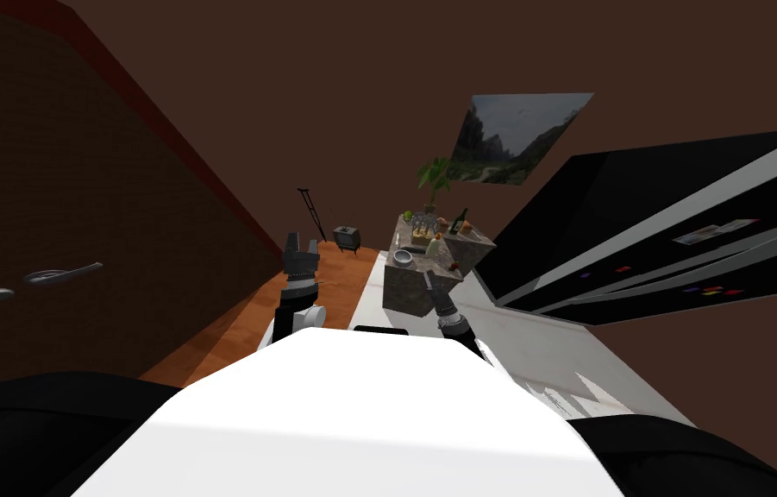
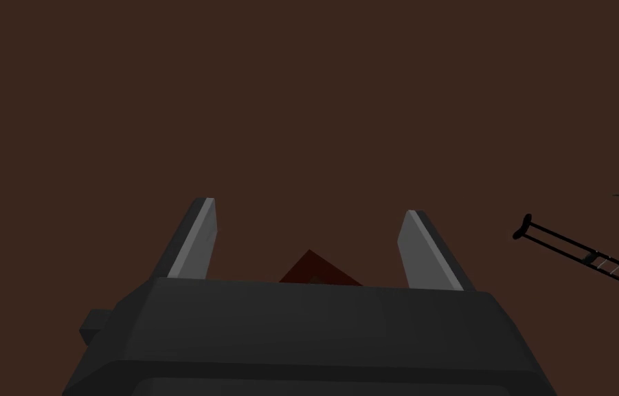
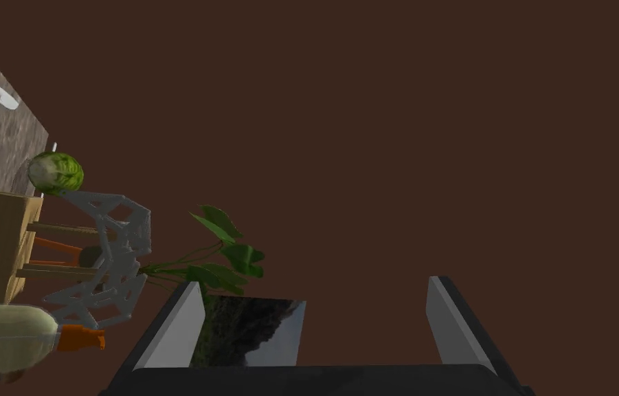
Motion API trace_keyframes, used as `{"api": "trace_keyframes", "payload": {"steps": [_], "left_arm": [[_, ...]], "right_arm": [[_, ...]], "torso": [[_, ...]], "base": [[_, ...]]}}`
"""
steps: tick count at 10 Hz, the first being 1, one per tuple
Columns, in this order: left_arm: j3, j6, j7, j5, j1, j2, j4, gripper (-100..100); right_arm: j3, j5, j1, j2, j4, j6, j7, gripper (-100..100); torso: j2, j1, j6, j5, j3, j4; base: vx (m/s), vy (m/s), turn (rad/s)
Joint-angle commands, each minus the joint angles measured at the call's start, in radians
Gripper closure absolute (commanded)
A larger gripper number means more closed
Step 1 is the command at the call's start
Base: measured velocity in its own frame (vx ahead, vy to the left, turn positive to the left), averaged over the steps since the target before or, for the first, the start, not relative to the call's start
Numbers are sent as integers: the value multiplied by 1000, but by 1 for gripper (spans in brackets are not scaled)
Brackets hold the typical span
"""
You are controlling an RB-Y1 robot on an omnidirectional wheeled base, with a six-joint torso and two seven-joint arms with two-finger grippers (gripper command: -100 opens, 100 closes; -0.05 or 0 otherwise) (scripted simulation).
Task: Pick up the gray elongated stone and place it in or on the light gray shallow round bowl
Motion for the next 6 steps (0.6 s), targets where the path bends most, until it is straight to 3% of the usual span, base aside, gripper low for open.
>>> {"api": "trace_keyframes", "payload": {"steps": [1,6], "left_arm": [[0,0,0,0,0,0,0,0],[0,0,0,0,0,0,0,0]], "right_arm": [[14,11,6,-34,4,15,9,-100],[71,75,20,-186,102,50,45,-100]], "torso": [[0,0,0,0,0,0],[-2,0,0,0,-1,0]], "base": [[-21,86,-18],[-3,91,-15]]}}
